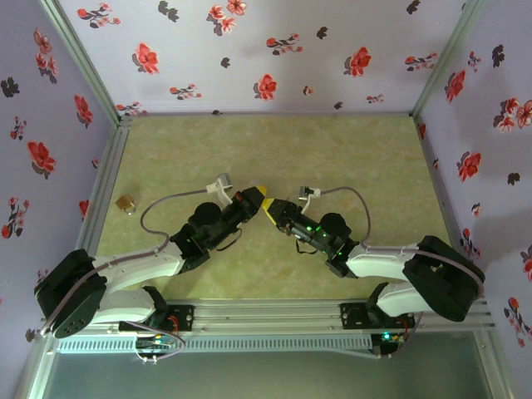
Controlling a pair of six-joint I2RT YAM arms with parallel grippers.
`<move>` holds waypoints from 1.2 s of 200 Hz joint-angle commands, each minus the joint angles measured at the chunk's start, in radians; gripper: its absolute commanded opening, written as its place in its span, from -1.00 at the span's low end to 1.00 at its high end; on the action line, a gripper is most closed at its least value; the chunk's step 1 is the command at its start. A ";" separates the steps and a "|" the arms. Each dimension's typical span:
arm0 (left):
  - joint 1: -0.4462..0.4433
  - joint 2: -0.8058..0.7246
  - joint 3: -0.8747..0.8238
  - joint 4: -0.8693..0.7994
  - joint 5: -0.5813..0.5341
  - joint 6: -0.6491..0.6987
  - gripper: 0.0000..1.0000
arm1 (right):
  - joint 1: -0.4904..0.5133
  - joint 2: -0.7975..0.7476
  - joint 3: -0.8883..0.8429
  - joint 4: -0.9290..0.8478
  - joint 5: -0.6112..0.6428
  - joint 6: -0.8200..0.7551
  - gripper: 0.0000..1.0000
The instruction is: Unlock with the key
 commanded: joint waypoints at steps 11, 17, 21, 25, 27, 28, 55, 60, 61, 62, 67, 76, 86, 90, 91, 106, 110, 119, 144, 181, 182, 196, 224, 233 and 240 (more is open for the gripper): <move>-0.008 0.007 -0.018 0.058 -0.036 0.027 -1.00 | 0.006 -0.014 0.012 0.047 0.023 -0.001 -0.42; -0.009 0.008 -0.020 0.060 -0.036 0.026 -1.00 | 0.007 -0.019 0.014 0.040 0.024 -0.003 -0.44; -0.009 0.008 -0.020 0.063 -0.035 0.027 -1.00 | 0.007 -0.020 0.016 0.039 0.022 -0.003 -0.47; -0.009 0.008 -0.021 0.063 -0.037 0.027 -1.00 | 0.007 -0.021 0.016 0.037 0.020 -0.003 -0.50; -0.009 0.007 -0.022 0.063 -0.037 0.027 -1.00 | 0.007 -0.022 0.017 0.036 0.020 -0.003 -0.51; -0.009 0.007 -0.021 0.063 -0.037 0.027 -1.00 | 0.007 -0.022 0.017 0.036 0.020 -0.004 -0.52; -0.009 0.011 -0.021 0.066 -0.038 0.028 -1.00 | 0.006 -0.019 0.026 0.033 0.010 0.001 -0.68; -0.009 0.012 -0.021 0.066 -0.037 0.028 -1.00 | 0.007 -0.018 0.028 0.030 0.010 0.000 -0.71; -0.009 0.012 -0.021 0.066 -0.037 0.028 -1.00 | 0.006 -0.018 0.027 0.029 0.010 0.001 -0.71; -0.009 0.011 -0.021 0.066 -0.037 0.028 -1.00 | 0.007 -0.018 0.027 0.030 0.009 0.002 -0.72; -0.009 0.012 -0.021 0.067 -0.037 0.029 -1.00 | 0.007 -0.018 0.027 0.028 0.010 0.003 -0.75; -0.009 0.011 -0.022 0.068 -0.037 0.029 -1.00 | 0.007 -0.014 0.027 0.029 0.010 0.003 -0.80; -0.009 0.011 -0.022 0.068 -0.037 0.029 -1.00 | 0.006 -0.013 0.027 0.033 0.008 0.003 -0.86; -0.009 0.010 -0.023 0.068 -0.037 0.029 -1.00 | 0.007 -0.012 0.029 0.033 0.007 0.003 -0.88; -0.009 0.010 -0.023 0.067 -0.037 0.029 -1.00 | 0.007 -0.012 0.030 0.033 0.008 0.002 -0.89; -0.009 0.009 -0.024 0.069 -0.037 0.029 -1.00 | 0.007 -0.014 0.030 0.033 0.008 0.002 -0.96; -0.010 0.012 -0.025 0.072 -0.037 0.031 -1.00 | 0.006 -0.013 0.030 0.033 0.007 0.001 -0.98; -0.011 0.011 -0.026 0.077 -0.037 0.035 -1.00 | 0.007 -0.018 0.031 0.033 0.008 0.000 -1.00; -0.013 0.008 -0.032 0.093 -0.035 0.059 -1.00 | 0.007 -0.042 0.035 -0.001 0.006 -0.015 -1.00; 0.043 -0.068 -0.053 0.001 -0.042 0.048 -0.05 | 0.006 -0.149 0.026 -0.214 0.022 -0.089 -1.00; 0.046 -0.072 -0.052 -0.008 -0.041 0.046 -0.02 | 0.007 -0.152 0.026 -0.224 0.022 -0.093 -1.00; 0.089 -0.159 -0.030 -0.183 -0.042 0.053 0.39 | 0.007 -0.228 0.032 -0.392 0.034 -0.142 -1.00; 0.178 -0.319 0.079 -0.605 -0.037 0.158 0.79 | 0.006 -0.376 0.033 -0.641 0.056 -0.244 -1.00; 0.217 -0.343 0.110 -0.725 -0.022 0.177 0.83 | 0.006 -0.416 0.037 -0.703 0.060 -0.266 -1.00; 0.249 -0.353 0.131 -0.812 -0.004 0.191 0.83 | 0.005 -0.445 0.041 -0.745 0.064 -0.282 -1.00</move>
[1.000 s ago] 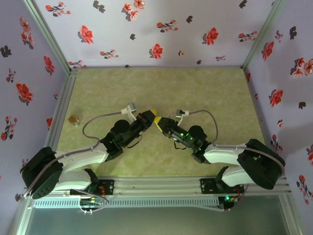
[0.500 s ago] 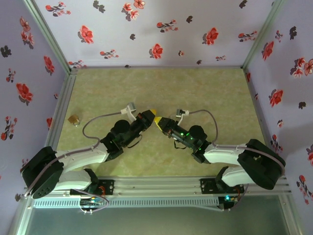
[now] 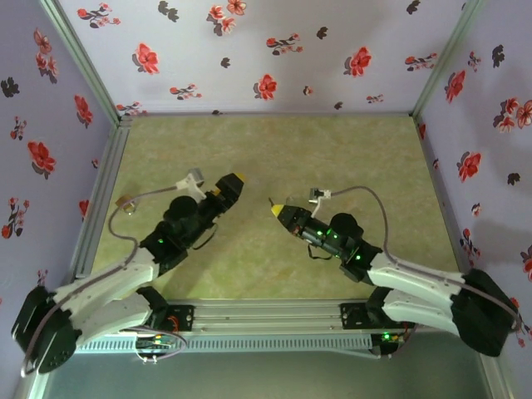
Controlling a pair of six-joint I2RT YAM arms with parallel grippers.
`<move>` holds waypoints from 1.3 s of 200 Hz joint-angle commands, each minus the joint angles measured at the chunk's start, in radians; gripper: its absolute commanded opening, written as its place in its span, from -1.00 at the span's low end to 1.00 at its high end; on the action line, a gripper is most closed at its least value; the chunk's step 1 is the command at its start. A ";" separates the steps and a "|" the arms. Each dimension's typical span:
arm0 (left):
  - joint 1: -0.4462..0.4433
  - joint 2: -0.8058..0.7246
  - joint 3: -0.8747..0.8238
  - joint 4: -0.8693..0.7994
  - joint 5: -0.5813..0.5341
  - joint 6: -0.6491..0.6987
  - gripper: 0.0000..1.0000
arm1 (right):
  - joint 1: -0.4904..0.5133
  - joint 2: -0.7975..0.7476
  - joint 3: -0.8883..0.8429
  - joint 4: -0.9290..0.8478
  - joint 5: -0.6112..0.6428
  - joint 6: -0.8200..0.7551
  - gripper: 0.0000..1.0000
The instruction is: Unlock with the key
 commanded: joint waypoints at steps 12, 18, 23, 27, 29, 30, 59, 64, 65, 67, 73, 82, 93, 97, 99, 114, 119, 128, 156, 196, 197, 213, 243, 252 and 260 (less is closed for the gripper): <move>0.123 -0.059 0.139 -0.525 0.039 0.143 0.83 | 0.005 -0.126 0.043 -0.306 0.040 -0.144 -1.00; 0.146 -0.049 0.158 -0.590 0.042 0.171 0.83 | 0.003 -0.140 0.050 -0.339 0.040 -0.155 -1.00; 0.164 -0.038 0.176 -0.643 0.044 0.191 0.84 | 0.003 -0.148 0.058 -0.365 0.040 -0.166 -1.00; 0.181 -0.027 0.189 -0.680 0.048 0.209 0.84 | 0.002 -0.152 0.066 -0.387 0.039 -0.173 -1.00; 0.186 -0.023 0.196 -0.695 0.050 0.220 0.84 | 0.003 -0.155 0.071 -0.398 0.038 -0.178 -1.00; 0.190 -0.019 0.200 -0.703 0.052 0.225 0.84 | 0.003 -0.155 0.074 -0.406 0.037 -0.180 -1.00; 0.326 0.097 0.313 -0.915 0.067 0.400 0.85 | 0.003 -0.155 0.143 -0.569 0.038 -0.237 -1.00; 0.354 0.119 0.339 -0.940 0.069 0.447 0.85 | 0.003 -0.154 0.152 -0.588 0.037 -0.245 -1.00; 0.358 0.124 0.343 -0.946 0.068 0.457 0.85 | 0.003 -0.154 0.154 -0.591 0.037 -0.247 -1.00; 0.364 0.134 0.353 -0.958 0.067 0.478 0.85 | 0.003 -0.154 0.156 -0.600 0.037 -0.249 -1.00; 0.397 0.169 0.387 -1.004 0.053 0.528 0.85 | 0.003 -0.155 0.167 -0.621 0.038 -0.256 -1.00; 0.455 0.215 0.439 -1.076 0.054 0.573 0.86 | 0.002 -0.155 0.178 -0.652 0.040 -0.263 -1.00; 0.522 0.275 0.490 -1.129 0.073 0.635 0.85 | 0.001 -0.156 0.188 -0.684 0.041 -0.271 -1.00; 0.542 0.296 0.509 -1.145 0.070 0.655 0.85 | 0.001 -0.157 0.190 -0.691 0.041 -0.272 -1.00; 0.549 0.308 0.519 -1.155 0.066 0.666 0.84 | 0.002 -0.158 0.191 -0.695 0.041 -0.274 -1.00; 0.616 0.390 0.584 -1.212 0.024 0.727 0.85 | -0.001 -0.161 0.191 -0.710 0.037 -0.280 -1.00; 0.635 0.418 0.601 -1.224 0.011 0.739 0.84 | -0.002 -0.162 0.191 -0.713 0.035 -0.280 -1.00; 0.679 0.465 0.625 -1.234 -0.001 0.761 0.84 | -0.005 -0.162 0.192 -0.724 0.032 -0.282 -1.00; 0.789 0.599 0.670 -1.224 -0.037 0.804 0.83 | -0.013 -0.169 0.192 -0.762 0.019 -0.285 -1.00; 0.929 0.713 0.687 -1.141 0.055 0.771 0.79 | -0.025 -0.220 0.152 -0.782 0.011 -0.276 -1.00; 0.933 0.715 0.686 -1.138 0.058 0.769 0.79 | -0.026 -0.221 0.152 -0.782 0.011 -0.275 -1.00; 0.997 0.753 0.686 -1.102 0.114 0.714 0.77 | -0.029 -0.244 0.129 -0.788 0.009 -0.264 -1.00; 1.080 0.853 0.705 -1.064 0.176 0.627 0.68 | -0.035 -0.274 0.076 -0.751 -0.009 -0.213 -1.00; 1.090 0.879 0.713 -1.052 0.174 0.616 0.67 | -0.034 -0.271 0.067 -0.739 -0.018 -0.202 -1.00; 1.097 0.903 0.725 -1.051 0.173 0.611 0.67 | -0.034 -0.271 0.062 -0.735 -0.025 -0.195 -1.00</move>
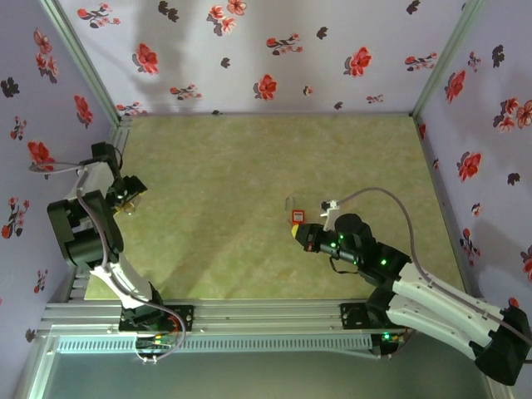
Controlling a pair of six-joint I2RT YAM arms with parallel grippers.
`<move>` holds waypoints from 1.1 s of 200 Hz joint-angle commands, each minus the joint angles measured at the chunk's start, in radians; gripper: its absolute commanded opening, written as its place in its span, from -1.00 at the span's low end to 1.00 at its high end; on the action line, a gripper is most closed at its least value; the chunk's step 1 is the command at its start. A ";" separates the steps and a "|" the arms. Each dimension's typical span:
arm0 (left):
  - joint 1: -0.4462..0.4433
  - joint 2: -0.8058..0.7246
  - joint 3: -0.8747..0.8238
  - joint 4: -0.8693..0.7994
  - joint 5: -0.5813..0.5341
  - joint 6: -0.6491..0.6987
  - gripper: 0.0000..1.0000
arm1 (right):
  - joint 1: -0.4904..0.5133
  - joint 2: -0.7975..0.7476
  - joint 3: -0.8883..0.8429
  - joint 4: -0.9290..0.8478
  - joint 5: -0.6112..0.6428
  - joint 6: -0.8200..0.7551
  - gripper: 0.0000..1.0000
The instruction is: Unlock with the key
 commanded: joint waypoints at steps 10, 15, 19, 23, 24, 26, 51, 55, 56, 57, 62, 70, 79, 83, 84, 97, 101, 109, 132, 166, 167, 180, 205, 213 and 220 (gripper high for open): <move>0.031 0.092 0.055 0.024 0.040 -0.067 0.65 | -0.005 -0.006 -0.026 0.024 -0.032 0.040 -1.00; 0.034 0.105 0.061 0.025 0.037 -0.069 0.65 | -0.005 -0.004 -0.025 0.019 -0.033 0.040 -1.00; 0.036 0.114 0.066 0.028 0.037 -0.068 0.64 | -0.006 -0.002 -0.025 0.017 -0.031 0.037 -1.00; 0.037 0.127 0.072 0.026 0.037 -0.066 0.64 | -0.007 -0.001 -0.023 0.015 -0.031 0.035 -1.00; 0.038 0.129 0.074 0.026 0.036 -0.066 0.63 | -0.007 -0.001 -0.022 0.014 -0.031 0.034 -1.00; 0.038 0.134 0.078 0.025 0.036 -0.065 0.63 | -0.006 -0.001 -0.022 0.013 -0.031 0.033 -1.00; 0.040 0.193 0.117 0.012 0.027 -0.053 0.58 | -0.008 0.017 -0.012 0.014 -0.033 0.028 -1.00; 0.039 0.196 0.118 0.015 0.023 -0.052 0.58 | -0.008 0.021 -0.012 0.013 -0.033 0.027 -1.00; 0.039 0.197 0.119 0.016 0.023 -0.052 0.58 | -0.008 0.022 -0.012 0.013 -0.034 0.027 -1.00; 0.039 0.199 0.118 0.017 0.022 -0.051 0.58 | -0.009 0.023 -0.012 0.013 -0.034 0.026 -1.00; 0.039 0.204 0.119 0.019 0.019 -0.050 0.57 | -0.008 0.029 -0.010 0.015 -0.034 0.025 -1.00; 0.041 0.210 0.122 0.020 0.016 -0.047 0.56 | -0.009 0.036 -0.009 0.019 -0.033 0.024 -1.00; 0.044 0.218 0.125 0.022 0.016 -0.044 0.54 | -0.009 0.044 -0.010 0.027 -0.033 0.026 -1.00; 0.044 0.221 0.125 0.022 0.015 -0.041 0.53 | -0.010 0.049 -0.011 0.032 -0.034 0.028 -1.00; 0.044 0.222 0.126 0.022 0.014 -0.041 0.53 | -0.010 0.051 -0.012 0.033 -0.033 0.027 -1.00; 0.048 0.228 0.129 0.022 0.008 -0.033 0.49 | -0.009 0.063 -0.011 0.040 -0.036 0.027 -1.00; 0.049 0.230 0.129 0.023 0.007 -0.027 0.46 | -0.009 0.067 -0.012 0.039 -0.037 0.027 -1.00; 0.050 0.233 0.133 0.021 0.008 -0.017 0.42 | -0.010 0.072 -0.010 0.039 -0.037 0.026 -1.00; 0.051 0.253 0.151 0.005 0.010 0.012 0.22 | -0.011 0.076 -0.006 0.034 -0.035 0.015 -1.00; 0.046 0.253 0.156 -0.007 0.049 0.071 -0.17 | -0.019 0.066 -0.005 0.006 -0.030 0.003 -1.00; 0.046 0.253 0.155 -0.007 0.050 0.071 -0.18 | -0.019 0.066 -0.005 0.006 -0.031 0.003 -1.00; 0.036 0.247 0.148 -0.009 0.068 0.091 -0.26 | -0.021 0.058 -0.008 -0.003 -0.031 -0.001 -1.00; -0.001 0.227 0.123 0.000 0.086 0.119 -0.45 | -0.037 0.030 -0.010 -0.039 -0.023 -0.011 -1.00; -0.020 0.218 0.109 0.007 0.086 0.125 -0.46 | -0.048 0.020 -0.007 -0.059 -0.024 -0.016 -1.00; -0.036 0.204 0.094 0.013 0.086 0.130 -0.48 | -0.060 0.011 -0.002 -0.085 -0.026 -0.023 -1.00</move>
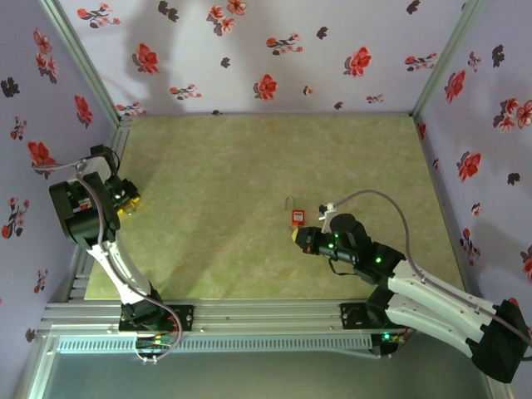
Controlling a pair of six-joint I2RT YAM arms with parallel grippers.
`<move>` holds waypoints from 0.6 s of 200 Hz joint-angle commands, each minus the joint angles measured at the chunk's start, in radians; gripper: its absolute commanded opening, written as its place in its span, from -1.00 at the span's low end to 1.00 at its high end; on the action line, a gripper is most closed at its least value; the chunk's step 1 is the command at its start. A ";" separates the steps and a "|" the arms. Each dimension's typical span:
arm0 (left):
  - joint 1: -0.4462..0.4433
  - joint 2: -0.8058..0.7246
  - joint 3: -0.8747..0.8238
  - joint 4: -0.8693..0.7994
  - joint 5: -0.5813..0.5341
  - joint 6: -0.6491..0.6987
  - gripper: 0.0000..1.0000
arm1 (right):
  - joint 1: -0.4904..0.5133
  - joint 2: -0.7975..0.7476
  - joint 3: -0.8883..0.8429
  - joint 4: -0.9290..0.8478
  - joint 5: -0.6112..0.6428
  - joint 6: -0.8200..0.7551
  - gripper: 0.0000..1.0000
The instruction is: Unlock with the key
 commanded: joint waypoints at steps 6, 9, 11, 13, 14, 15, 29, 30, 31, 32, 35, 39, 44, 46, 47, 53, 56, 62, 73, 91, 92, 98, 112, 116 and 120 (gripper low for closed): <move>-0.089 -0.029 -0.054 0.052 0.081 0.062 -0.50 | -0.039 -0.041 0.024 -0.091 -0.002 -0.042 -1.00; -0.100 -0.035 -0.062 0.057 0.081 0.066 -0.52 | -0.046 -0.043 0.026 -0.103 -0.006 -0.046 -1.00; -0.107 -0.041 -0.066 0.060 0.082 0.069 -0.53 | -0.049 -0.046 0.028 -0.111 -0.008 -0.048 -1.00; -0.113 -0.045 -0.071 0.063 0.082 0.072 -0.54 | -0.054 -0.049 0.030 -0.120 -0.010 -0.050 -1.00; -0.118 -0.047 -0.073 0.064 0.082 0.074 -0.55 | -0.056 -0.050 0.031 -0.124 -0.011 -0.051 -1.00; -0.123 -0.049 -0.074 0.065 0.082 0.076 -0.56 | -0.058 -0.050 0.033 -0.128 -0.012 -0.052 -1.00; -0.187 -0.081 -0.101 0.082 0.082 0.091 -0.65 | -0.090 -0.063 0.050 -0.198 -0.027 -0.076 -1.00; -0.192 -0.083 -0.103 0.083 0.081 0.093 -0.66 | -0.092 -0.065 0.052 -0.202 -0.028 -0.078 -1.00; -0.197 -0.086 -0.104 0.086 0.082 0.095 -0.66 | -0.093 -0.065 0.053 -0.206 -0.029 -0.079 -1.00; -0.203 -0.088 -0.107 0.087 0.082 0.097 -0.67 | -0.096 -0.067 0.055 -0.211 -0.030 -0.081 -1.00; -0.220 -0.097 -0.112 0.092 0.082 0.103 -0.67 | -0.104 -0.069 0.059 -0.224 -0.035 -0.087 -1.00; -0.244 -0.107 -0.118 0.099 0.081 0.115 -0.68 | -0.112 -0.073 0.064 -0.241 -0.040 -0.093 -1.00; -0.270 -0.119 -0.122 0.103 0.081 0.129 -0.69 | -0.122 -0.078 0.070 -0.261 -0.047 -0.100 -1.00; -0.286 -0.123 -0.123 0.103 0.081 0.133 -0.69 | -0.125 -0.080 0.071 -0.268 -0.050 -0.103 -1.00; -0.289 -0.125 -0.124 0.103 0.080 0.136 -0.69 | -0.126 -0.082 0.073 -0.271 -0.051 -0.104 -1.00; -0.330 -0.136 -0.126 0.103 0.079 0.151 -0.70 | -0.134 -0.088 0.077 -0.289 -0.057 -0.110 -1.00; -0.349 -0.140 -0.126 0.104 0.078 0.162 -0.70 | -0.138 -0.091 0.078 -0.297 -0.059 -0.111 -1.00; -0.387 -0.151 -0.127 0.104 0.073 0.185 -0.72 | -0.145 -0.097 0.079 -0.310 -0.066 -0.113 -1.00; -0.446 -0.171 -0.128 0.100 0.059 0.218 -0.75 | -0.155 -0.106 0.081 -0.331 -0.079 -0.114 -1.00; -0.539 -0.222 -0.136 0.113 0.061 0.285 -0.78 | -0.168 -0.121 0.085 -0.364 -0.089 -0.121 -1.00; -0.543 -0.224 -0.137 0.113 0.061 0.290 -0.78 | -0.169 -0.121 0.085 -0.366 -0.090 -0.122 -1.00; -0.572 -0.245 -0.140 0.120 0.064 0.314 -0.81 | -0.175 -0.125 0.088 -0.371 -0.097 -0.126 -1.00; -0.641 -0.294 -0.148 0.137 0.076 0.396 -0.83 | -0.187 -0.128 0.092 -0.377 -0.118 -0.135 -1.00; -0.660 -0.311 -0.153 0.143 0.078 0.423 -0.85 | -0.190 -0.128 0.094 -0.379 -0.123 -0.139 -1.00; -0.681 -0.326 -0.158 0.152 0.080 0.448 -0.86 | -0.194 -0.128 0.095 -0.379 -0.129 -0.143 -1.00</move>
